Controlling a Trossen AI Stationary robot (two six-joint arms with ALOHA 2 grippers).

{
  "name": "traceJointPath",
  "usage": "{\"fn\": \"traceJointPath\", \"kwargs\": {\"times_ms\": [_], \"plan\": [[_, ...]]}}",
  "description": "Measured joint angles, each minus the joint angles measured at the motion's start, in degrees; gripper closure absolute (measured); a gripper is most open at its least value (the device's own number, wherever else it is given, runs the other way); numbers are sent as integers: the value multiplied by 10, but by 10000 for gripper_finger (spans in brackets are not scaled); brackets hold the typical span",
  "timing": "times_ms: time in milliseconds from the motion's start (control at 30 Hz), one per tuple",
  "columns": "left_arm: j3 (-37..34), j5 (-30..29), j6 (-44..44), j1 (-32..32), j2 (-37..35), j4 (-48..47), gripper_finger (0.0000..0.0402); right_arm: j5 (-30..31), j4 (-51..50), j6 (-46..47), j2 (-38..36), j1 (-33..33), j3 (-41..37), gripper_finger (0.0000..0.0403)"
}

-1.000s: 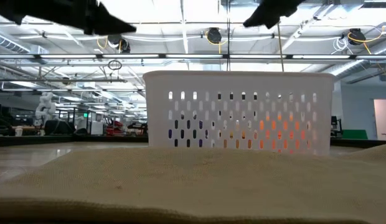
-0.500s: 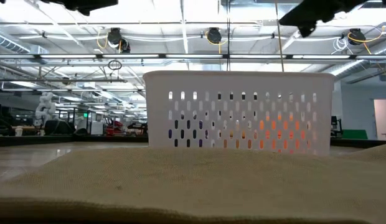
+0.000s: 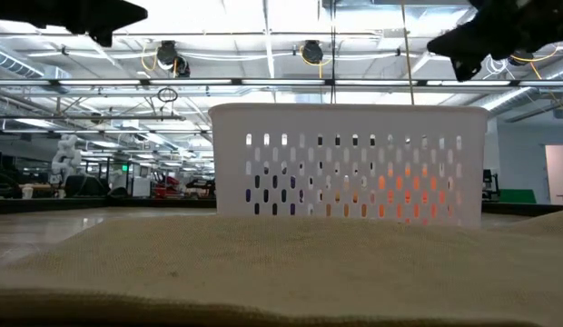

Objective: Pick and placing Produce into tupperware
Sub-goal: Return to Home Position

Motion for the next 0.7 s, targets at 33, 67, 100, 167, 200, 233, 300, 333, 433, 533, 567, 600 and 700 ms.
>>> {"fn": "traceJointPath", "kwargs": {"times_ms": [33,67,100,167,200,233,300,333,433,533,567,600,700], "plan": [[-7,0,3,-2,-1,8,402,0,20,0,-7,2,-15,403],[-17,0,5,-5,-4,22,402,-1,38,0,-14,3,-29,403],[-27,0,8,-8,-7,36,402,-1,53,0,-20,5,-43,403],[-40,0,12,-14,-13,54,402,-1,66,6,-31,5,-65,403],[-46,0,13,-16,-15,60,402,-1,66,10,-37,5,-72,403],[-51,0,13,-18,-18,63,402,-1,67,13,-42,5,-79,403],[-59,-4,8,-18,-19,62,401,-2,67,19,-55,5,-90,403],[-63,-12,6,-18,-19,61,402,-2,71,19,-62,5,-95,403],[-75,-25,15,-18,-23,71,402,-2,89,7,-83,5,-111,403],[-75,-28,25,-18,-39,76,402,-2,96,-4,-105,5,-124,403],[-75,-29,29,-18,-47,75,402,-2,96,-8,-113,5,-127,403],[-75,-30,31,-18,-54,74,401,-2,97,-11,-119,5,-130,403],[-75,-48,35,-14,-67,53,402,-2,93,-14,-132,5,-138,403]]}}
